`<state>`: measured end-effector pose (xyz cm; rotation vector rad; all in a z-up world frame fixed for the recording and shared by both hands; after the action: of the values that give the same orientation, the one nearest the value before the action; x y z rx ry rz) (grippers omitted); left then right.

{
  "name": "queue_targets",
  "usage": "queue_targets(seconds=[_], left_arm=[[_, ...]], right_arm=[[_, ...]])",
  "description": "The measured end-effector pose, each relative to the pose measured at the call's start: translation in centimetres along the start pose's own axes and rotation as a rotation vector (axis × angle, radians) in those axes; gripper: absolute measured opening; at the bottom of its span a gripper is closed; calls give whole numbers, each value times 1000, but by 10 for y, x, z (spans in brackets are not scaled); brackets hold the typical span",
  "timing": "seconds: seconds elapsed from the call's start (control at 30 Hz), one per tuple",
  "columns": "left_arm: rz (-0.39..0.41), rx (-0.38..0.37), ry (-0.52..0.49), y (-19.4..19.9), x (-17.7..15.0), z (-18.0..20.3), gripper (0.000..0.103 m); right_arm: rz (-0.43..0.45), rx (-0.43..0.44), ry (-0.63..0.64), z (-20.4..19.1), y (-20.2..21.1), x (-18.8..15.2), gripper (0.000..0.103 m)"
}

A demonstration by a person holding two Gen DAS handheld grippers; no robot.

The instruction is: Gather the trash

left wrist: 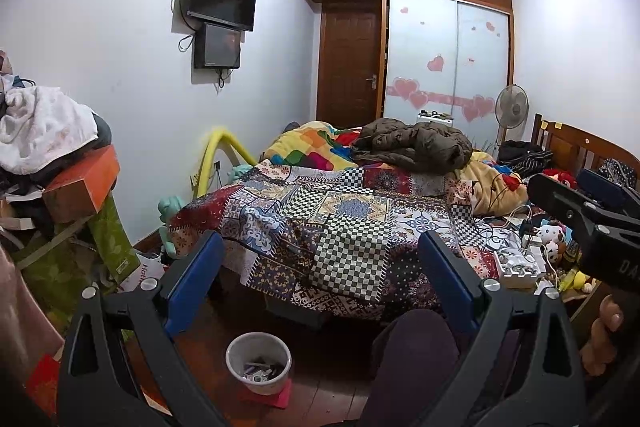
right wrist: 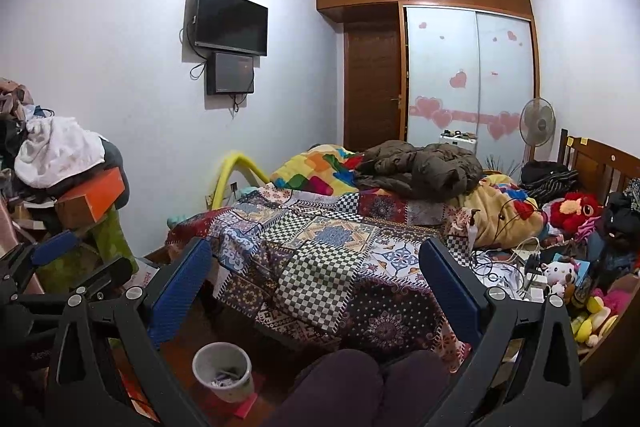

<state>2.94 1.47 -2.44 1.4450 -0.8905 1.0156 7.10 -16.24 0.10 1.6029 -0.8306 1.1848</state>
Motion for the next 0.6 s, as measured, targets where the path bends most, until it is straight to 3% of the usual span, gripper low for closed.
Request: queue_targets(seconds=[0.6], left_arm=[[6,-3,-3,0,-1,0,98]], right_arm=[[1,0,6,-4,2,2,103]])
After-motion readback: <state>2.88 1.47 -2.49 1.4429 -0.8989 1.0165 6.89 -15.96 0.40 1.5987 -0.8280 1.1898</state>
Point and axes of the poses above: each gripper's, at about its wrist camera, not at the fingertips, and y roughly against the way its jaws point, z to its right, x to its top, the point moved 5 cm from there along -y, roughly the way its jaws point, and after that the axes turned 4 degrees about -y, right-handed, at the moved point
